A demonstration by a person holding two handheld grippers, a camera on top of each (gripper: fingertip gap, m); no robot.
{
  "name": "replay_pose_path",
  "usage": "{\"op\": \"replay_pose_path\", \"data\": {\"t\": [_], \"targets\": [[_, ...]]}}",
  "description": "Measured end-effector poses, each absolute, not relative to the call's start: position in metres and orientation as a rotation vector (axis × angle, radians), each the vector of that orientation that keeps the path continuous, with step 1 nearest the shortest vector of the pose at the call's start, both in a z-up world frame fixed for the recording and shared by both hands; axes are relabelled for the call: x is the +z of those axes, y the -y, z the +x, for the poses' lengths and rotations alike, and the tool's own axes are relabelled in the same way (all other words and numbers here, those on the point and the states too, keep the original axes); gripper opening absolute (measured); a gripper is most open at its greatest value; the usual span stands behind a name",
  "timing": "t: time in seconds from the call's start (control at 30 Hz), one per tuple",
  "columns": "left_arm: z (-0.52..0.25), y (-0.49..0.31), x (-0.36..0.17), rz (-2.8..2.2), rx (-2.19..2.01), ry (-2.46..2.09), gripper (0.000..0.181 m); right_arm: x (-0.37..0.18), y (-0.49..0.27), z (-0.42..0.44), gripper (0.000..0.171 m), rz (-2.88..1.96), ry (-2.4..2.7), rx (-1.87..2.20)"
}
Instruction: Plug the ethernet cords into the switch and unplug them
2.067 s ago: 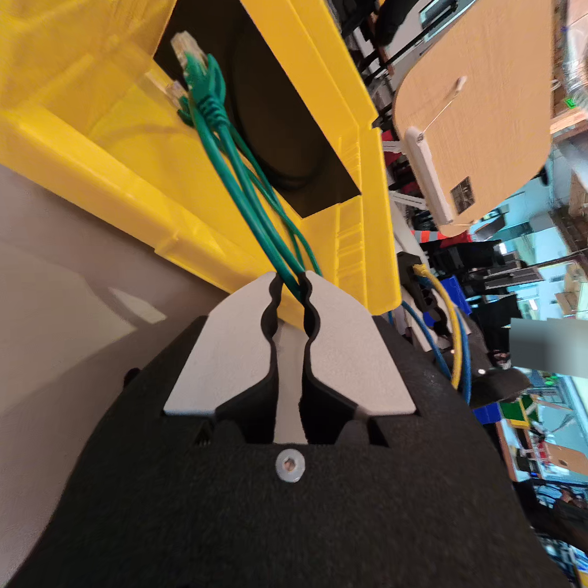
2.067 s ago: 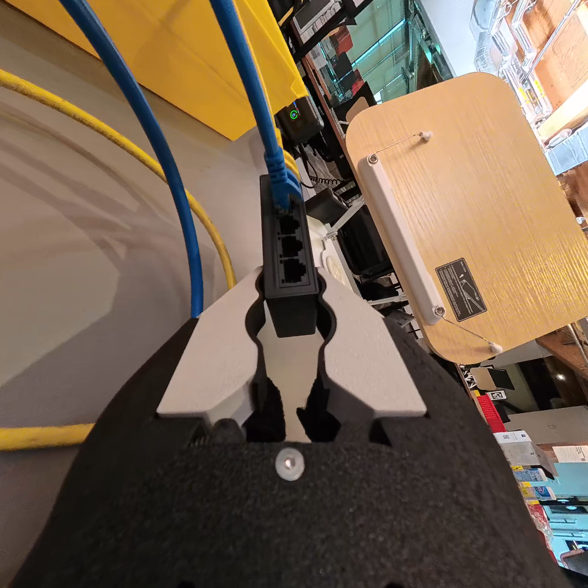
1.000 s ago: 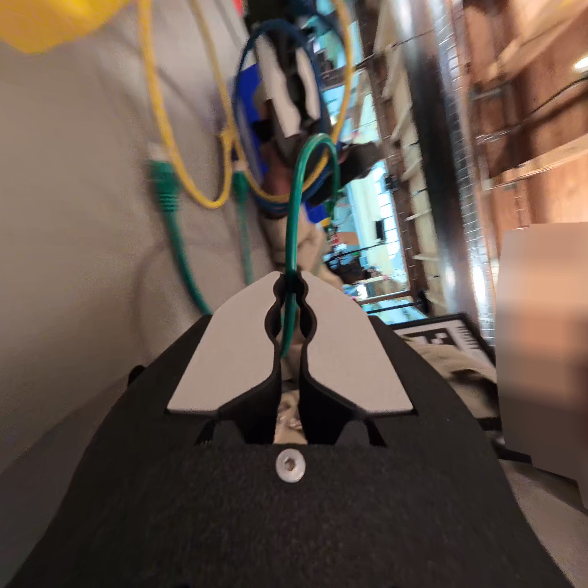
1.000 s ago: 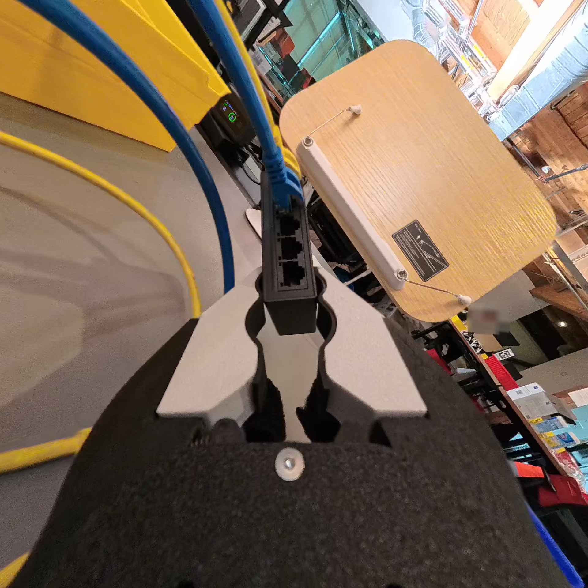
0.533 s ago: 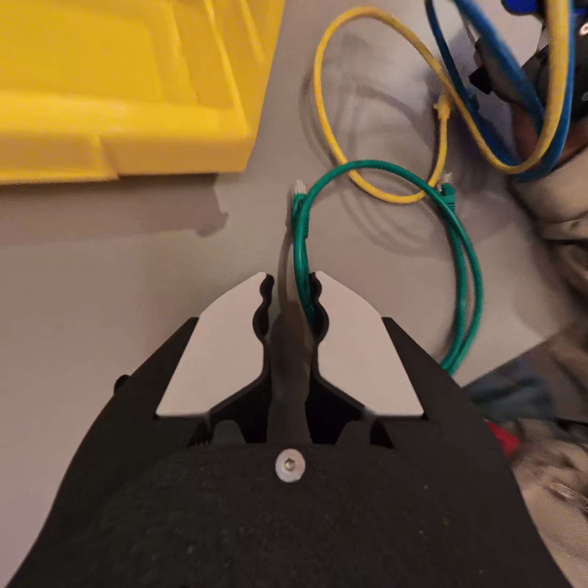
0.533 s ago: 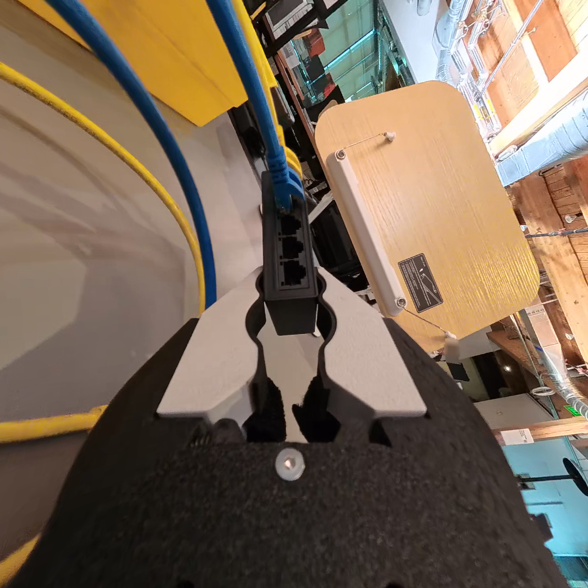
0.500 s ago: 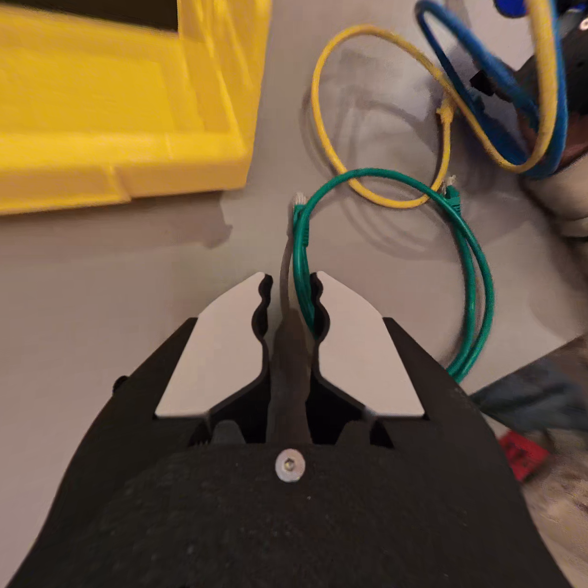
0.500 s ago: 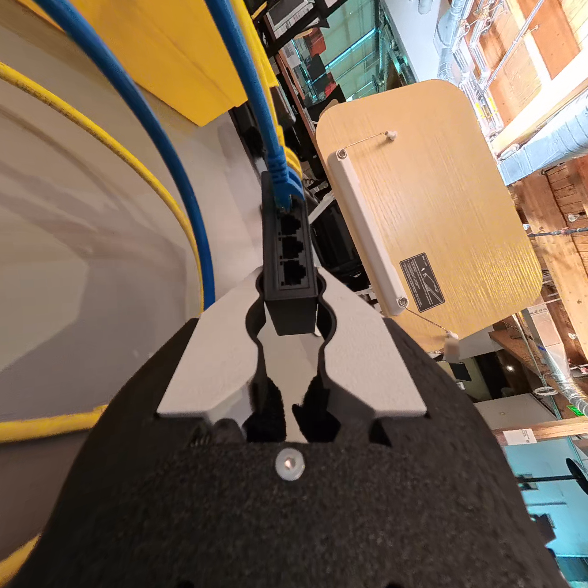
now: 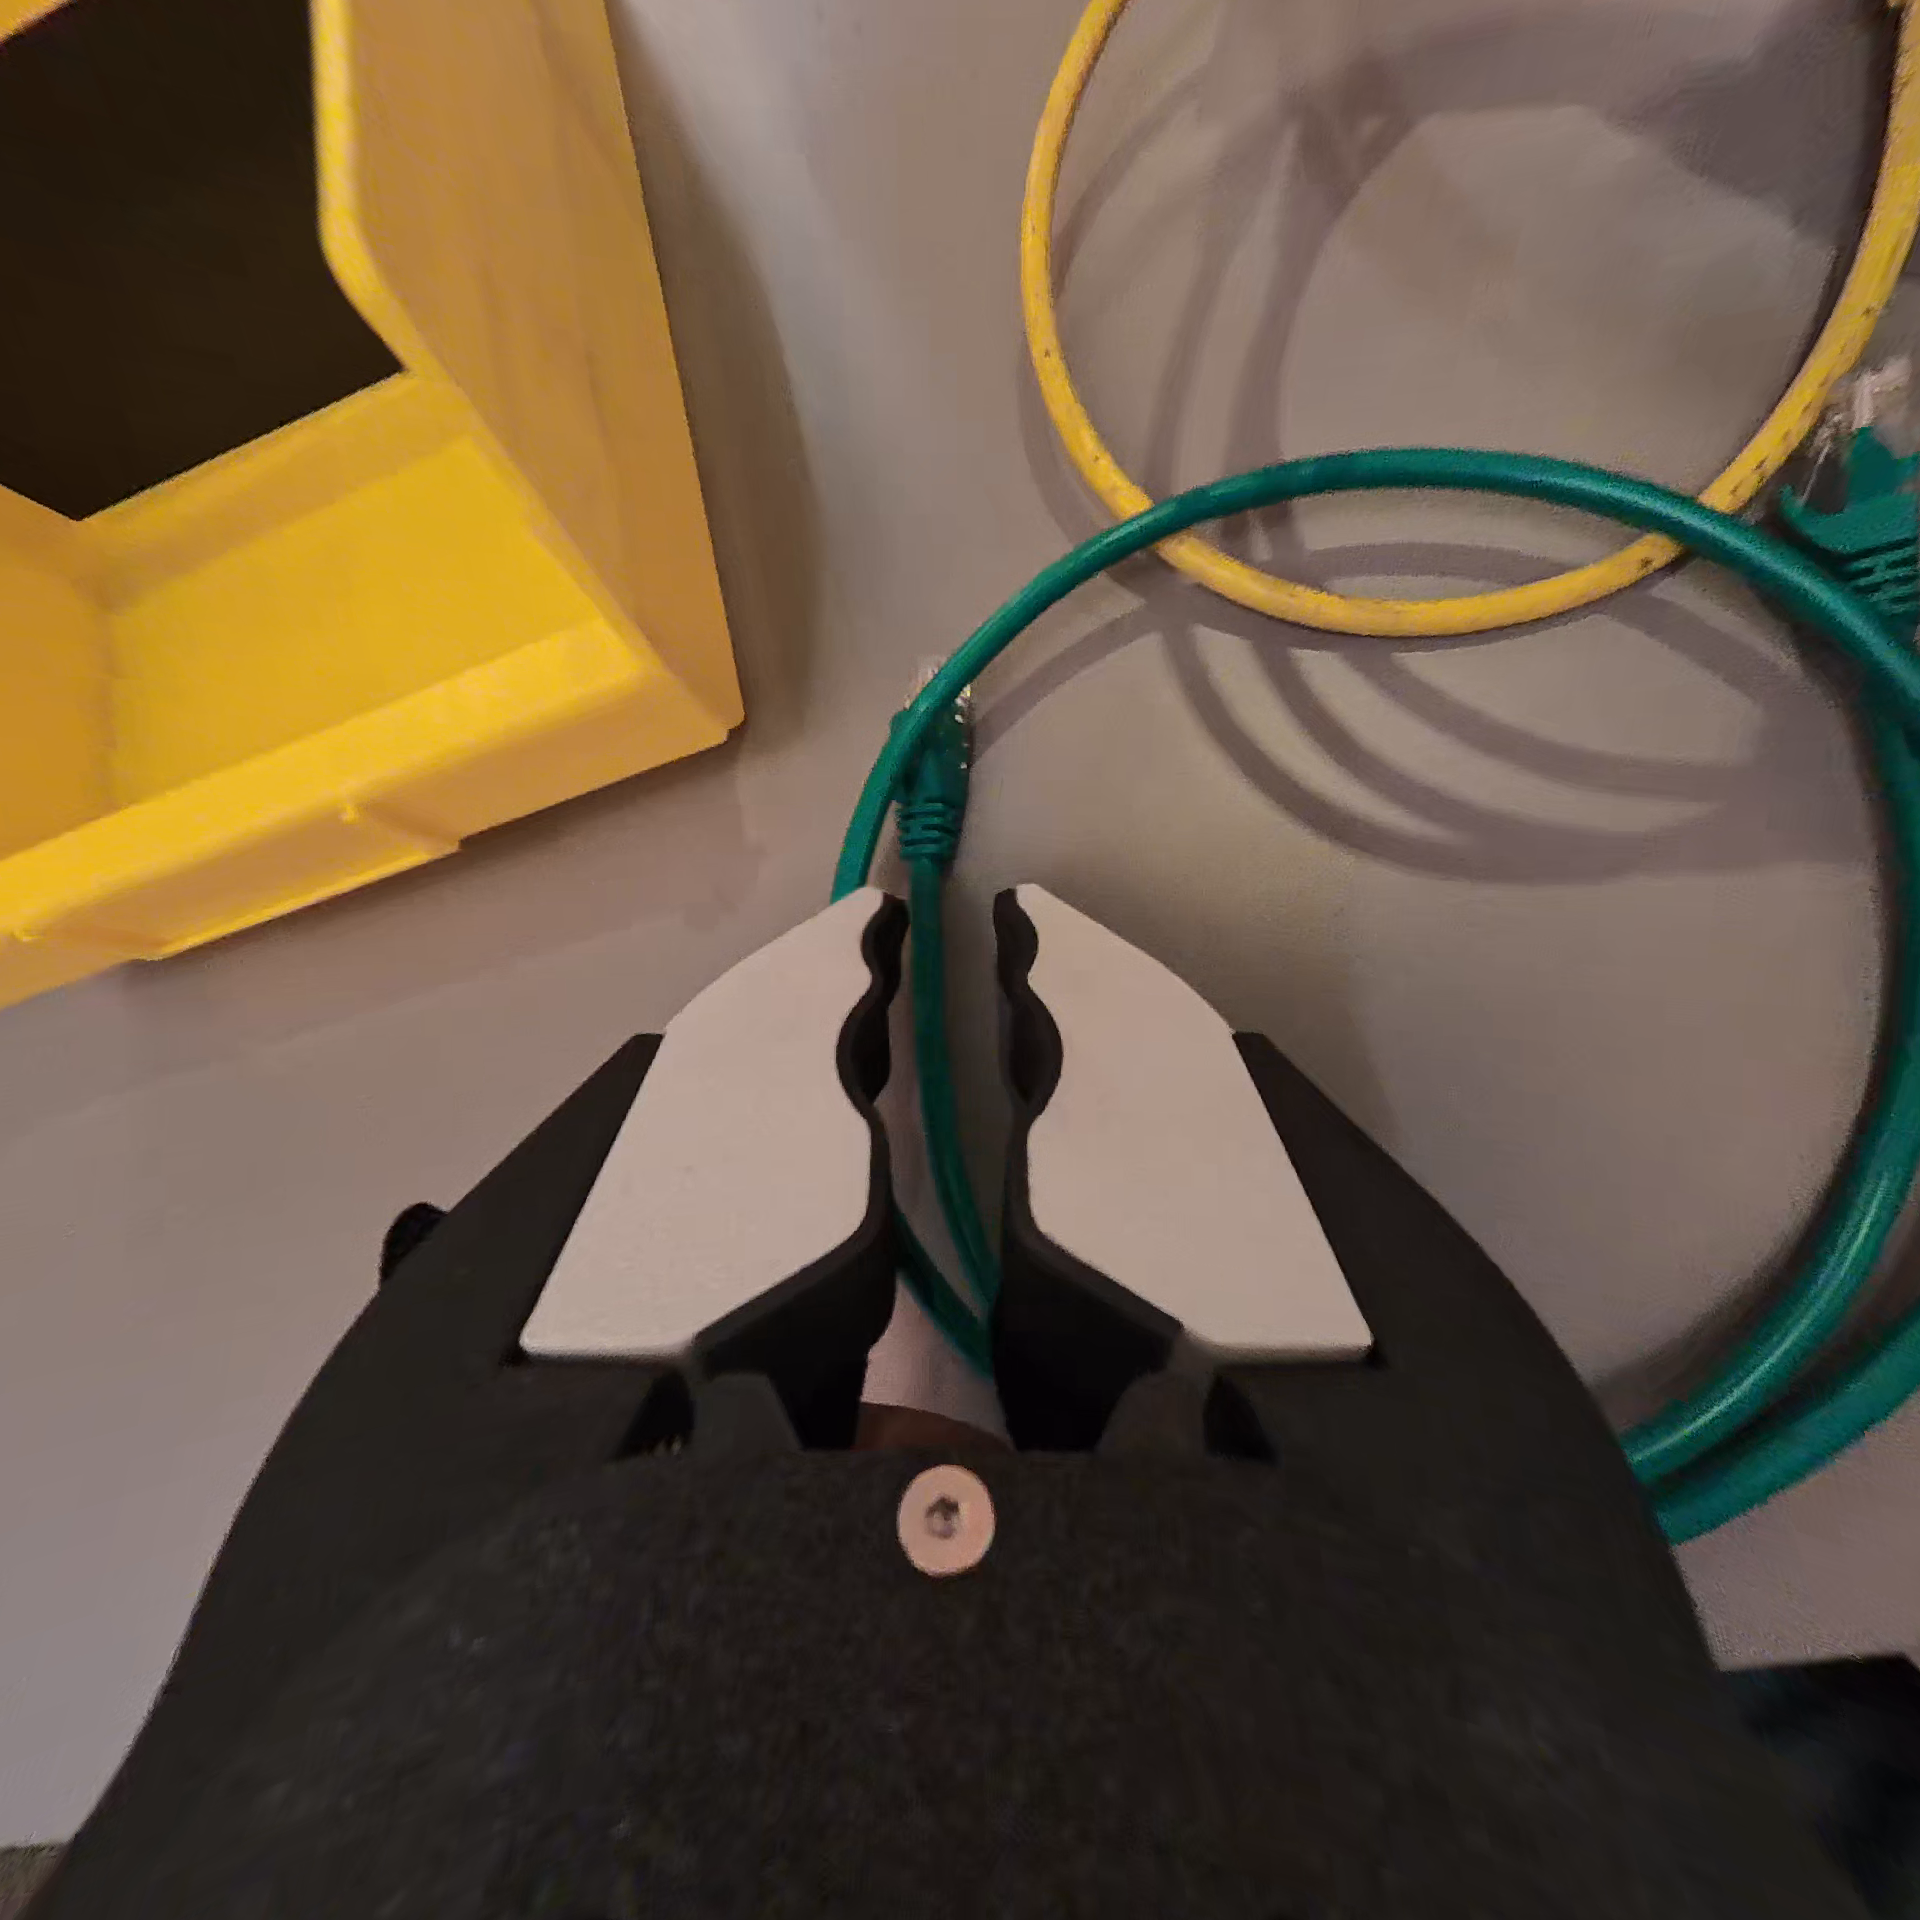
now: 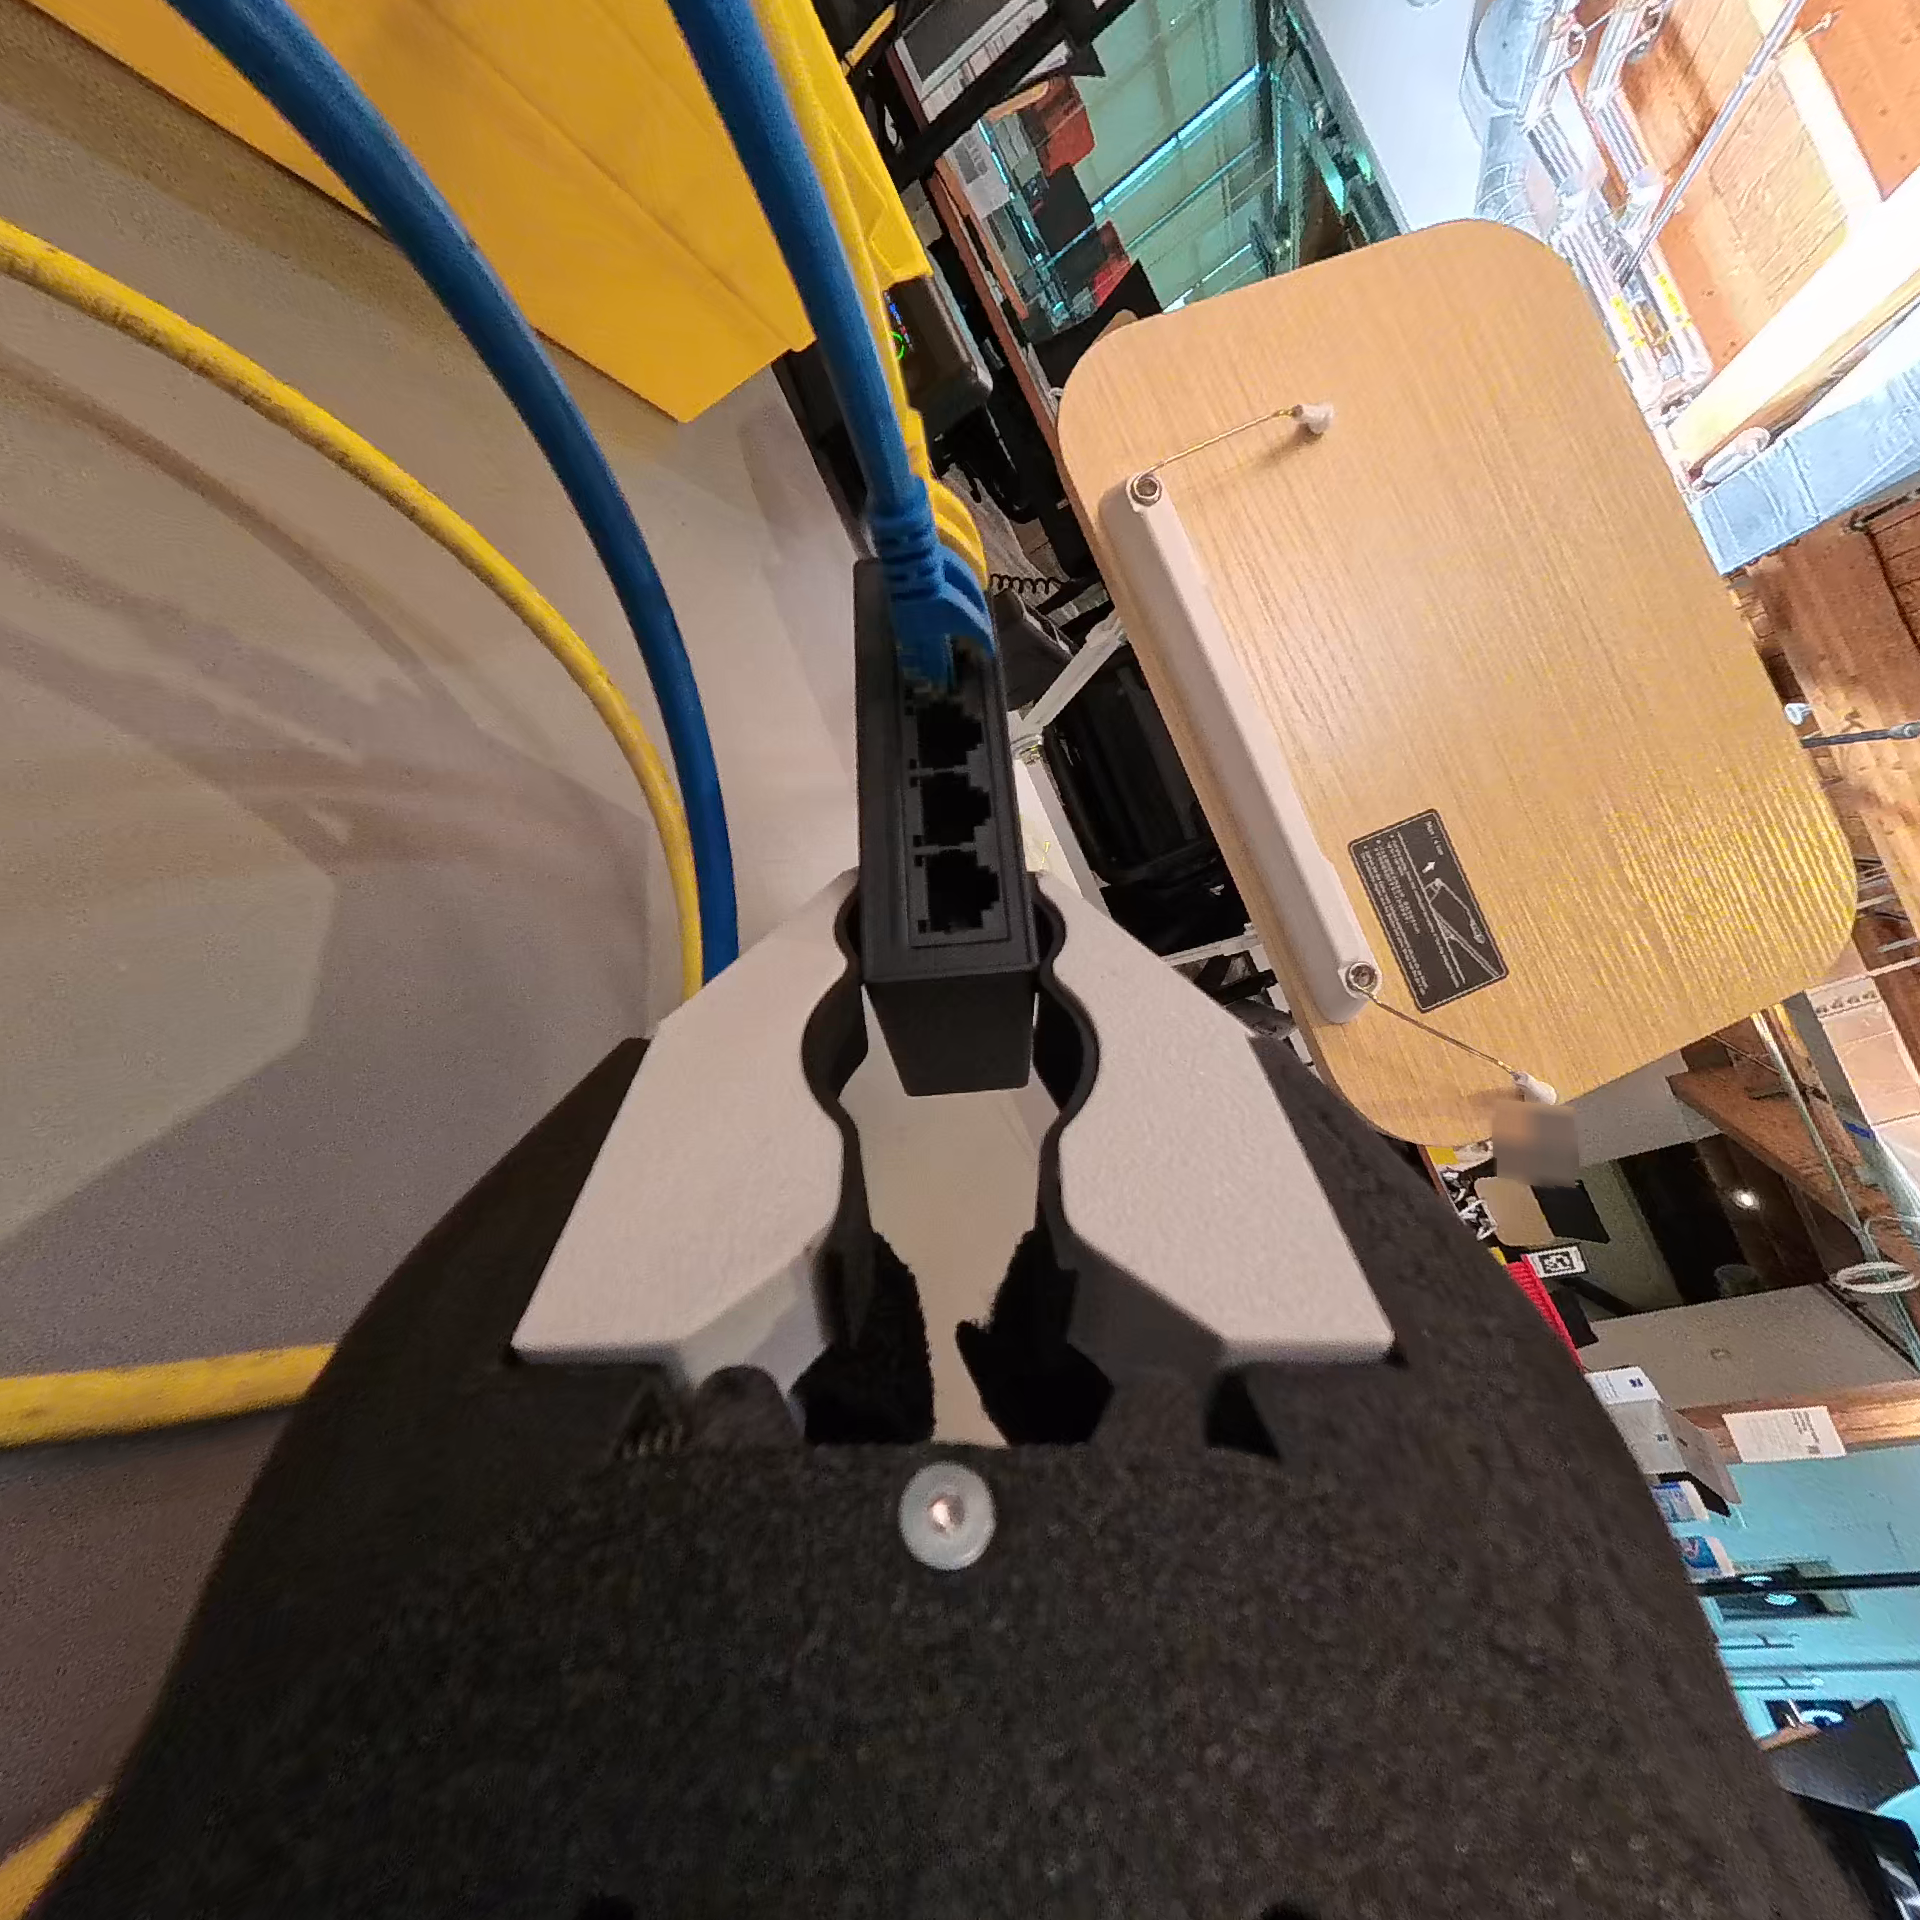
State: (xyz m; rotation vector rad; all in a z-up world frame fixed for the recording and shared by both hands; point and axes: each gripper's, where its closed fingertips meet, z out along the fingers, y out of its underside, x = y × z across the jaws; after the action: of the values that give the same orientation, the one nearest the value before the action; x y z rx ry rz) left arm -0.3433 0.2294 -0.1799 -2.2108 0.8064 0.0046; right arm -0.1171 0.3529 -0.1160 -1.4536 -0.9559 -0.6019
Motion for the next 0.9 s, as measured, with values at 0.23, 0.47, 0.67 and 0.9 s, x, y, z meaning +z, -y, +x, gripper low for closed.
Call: {"op": "replay_pose_path", "data": {"t": [0.23, 0.47, 0.67, 0.9], "targets": [[-0.356, -0.237, -0.191, -2.279, -0.019, -0.713, 0.017, -0.119, -0.353, -0.119, 0.027, -1.461, 0.970, -0.595], [-0.354, -0.234, -0.193, -2.309, -0.280, -0.639, 0.016, -0.122, -0.353, -0.122, 0.027, -1.469, 0.988, -0.587], [-0.352, -0.226, -0.191, -2.287, -0.314, -0.862, 0.006, -0.121, -0.353, -0.121, 0.027, -1.463, 0.987, -0.590], [-0.312, -0.193, -0.113, -2.091, -0.830, -0.987, 0.003, -0.126, -0.349, -0.130, 0.027, -1.502, 1.046, -0.488]]}}
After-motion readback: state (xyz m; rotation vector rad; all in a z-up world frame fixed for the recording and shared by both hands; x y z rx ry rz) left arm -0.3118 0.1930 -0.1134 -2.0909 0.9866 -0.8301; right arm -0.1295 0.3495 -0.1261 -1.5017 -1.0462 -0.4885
